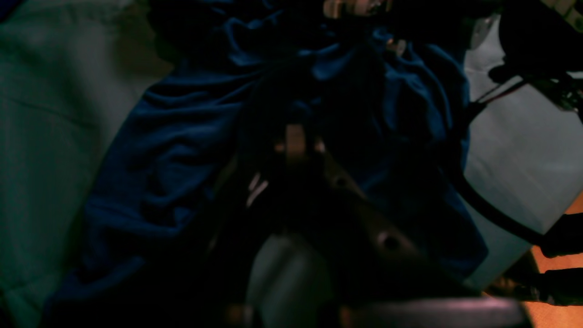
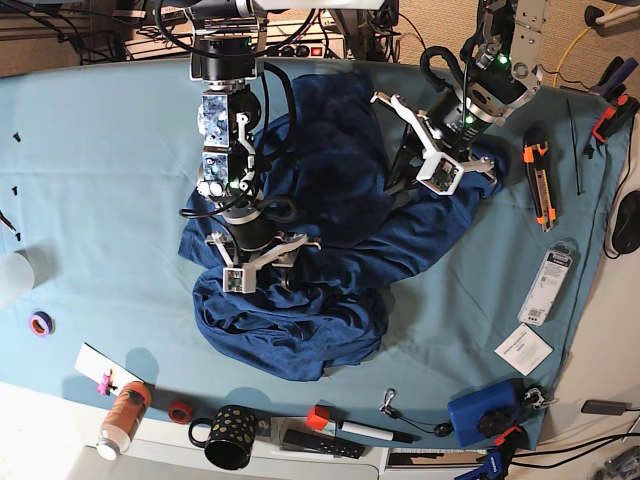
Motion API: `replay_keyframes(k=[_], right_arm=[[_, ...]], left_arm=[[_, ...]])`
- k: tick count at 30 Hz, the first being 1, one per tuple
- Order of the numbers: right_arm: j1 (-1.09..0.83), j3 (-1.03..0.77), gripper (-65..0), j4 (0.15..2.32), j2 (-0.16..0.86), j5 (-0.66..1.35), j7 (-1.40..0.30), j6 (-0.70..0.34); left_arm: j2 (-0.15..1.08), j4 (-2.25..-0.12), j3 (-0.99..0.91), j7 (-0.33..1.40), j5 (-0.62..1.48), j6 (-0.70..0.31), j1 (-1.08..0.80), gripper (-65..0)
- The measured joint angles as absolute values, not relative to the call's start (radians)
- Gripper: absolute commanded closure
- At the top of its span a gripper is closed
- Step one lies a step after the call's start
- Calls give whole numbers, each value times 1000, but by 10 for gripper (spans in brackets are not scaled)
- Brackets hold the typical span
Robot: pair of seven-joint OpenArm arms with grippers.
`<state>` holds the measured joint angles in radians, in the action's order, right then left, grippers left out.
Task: Layout the t-shirt on the table in an organized manner, then fold the t-shirt properly
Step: 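Grasp the shirt fabric with the right gripper and drag it outward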
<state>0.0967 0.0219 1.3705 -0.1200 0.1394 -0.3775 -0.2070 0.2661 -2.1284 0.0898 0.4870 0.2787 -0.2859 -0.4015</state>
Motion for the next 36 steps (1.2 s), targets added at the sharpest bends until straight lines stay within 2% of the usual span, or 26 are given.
replay_keyframes(k=[5, 15, 30, 36], right_arm=[[89, 22, 0, 1383, -106, 139, -400, -307], [-12, 23, 0, 1596, -44, 121, -497, -313], [-330, 27, 0, 2060, 110, 129, -621, -315], [-463, 27, 0, 2175, 144, 130, -657, -316]], left_arm=[[266, -2128, 90, 487, 279, -286, -402, 0], [266, -2128, 89, 487, 279, -286, -402, 0], [266, -2128, 89, 490, 279, -286, -402, 0], [266, -2128, 89, 490, 279, -286, -402, 0]])
